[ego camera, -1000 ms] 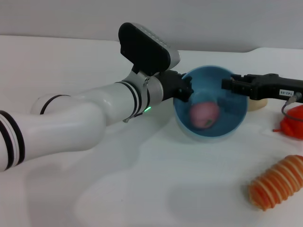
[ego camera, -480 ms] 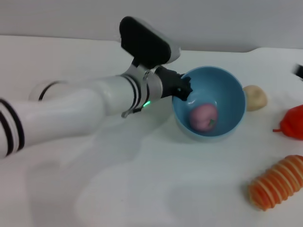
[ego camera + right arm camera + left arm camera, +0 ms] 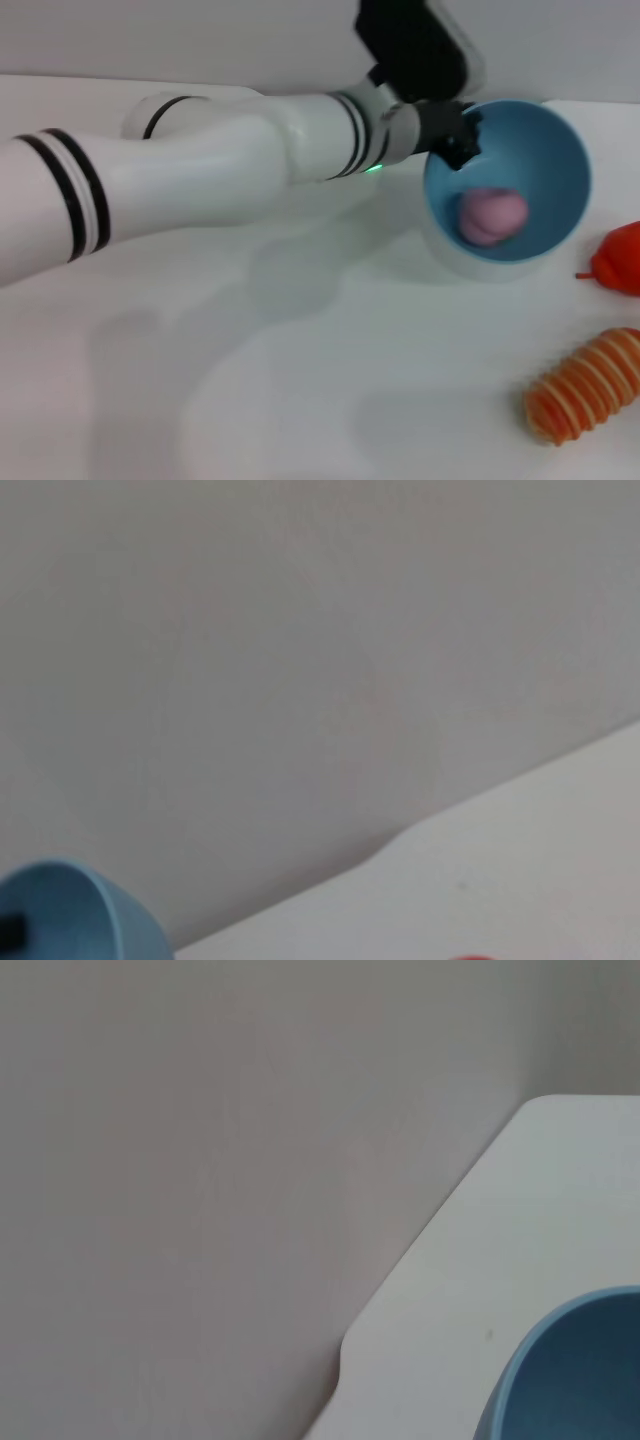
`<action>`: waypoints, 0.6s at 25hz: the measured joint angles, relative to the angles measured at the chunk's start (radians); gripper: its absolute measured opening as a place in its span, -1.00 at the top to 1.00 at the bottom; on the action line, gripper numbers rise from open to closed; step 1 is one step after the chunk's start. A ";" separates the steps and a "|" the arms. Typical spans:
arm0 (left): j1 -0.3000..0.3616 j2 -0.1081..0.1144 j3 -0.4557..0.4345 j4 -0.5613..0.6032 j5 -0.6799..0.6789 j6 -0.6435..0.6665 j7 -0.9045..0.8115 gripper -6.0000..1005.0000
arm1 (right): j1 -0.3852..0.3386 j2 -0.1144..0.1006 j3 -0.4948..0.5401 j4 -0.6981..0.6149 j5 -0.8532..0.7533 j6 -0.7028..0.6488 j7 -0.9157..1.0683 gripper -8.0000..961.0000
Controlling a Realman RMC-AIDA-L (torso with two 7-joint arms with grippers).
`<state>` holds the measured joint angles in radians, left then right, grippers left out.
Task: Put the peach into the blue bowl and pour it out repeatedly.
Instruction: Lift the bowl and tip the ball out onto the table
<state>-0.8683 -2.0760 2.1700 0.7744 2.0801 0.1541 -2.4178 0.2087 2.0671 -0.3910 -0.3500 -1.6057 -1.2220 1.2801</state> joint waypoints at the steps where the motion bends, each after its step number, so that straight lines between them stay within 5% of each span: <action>1: -0.007 -0.001 0.002 0.004 0.000 -0.005 0.029 0.99 | -0.005 0.000 0.007 0.009 0.000 0.000 -0.016 0.18; 6: -0.012 -0.002 0.018 0.031 0.001 -0.063 0.209 0.99 | -0.014 0.002 0.042 0.050 0.000 0.000 -0.054 0.19; 15: 0.046 -0.003 0.183 0.055 0.054 -0.272 0.628 0.99 | -0.007 0.002 0.064 0.077 0.000 -0.010 -0.063 0.21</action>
<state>-0.8219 -2.0785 2.3531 0.8296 2.1337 -0.1175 -1.7901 0.2021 2.0689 -0.3273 -0.2733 -1.6057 -1.2321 1.2169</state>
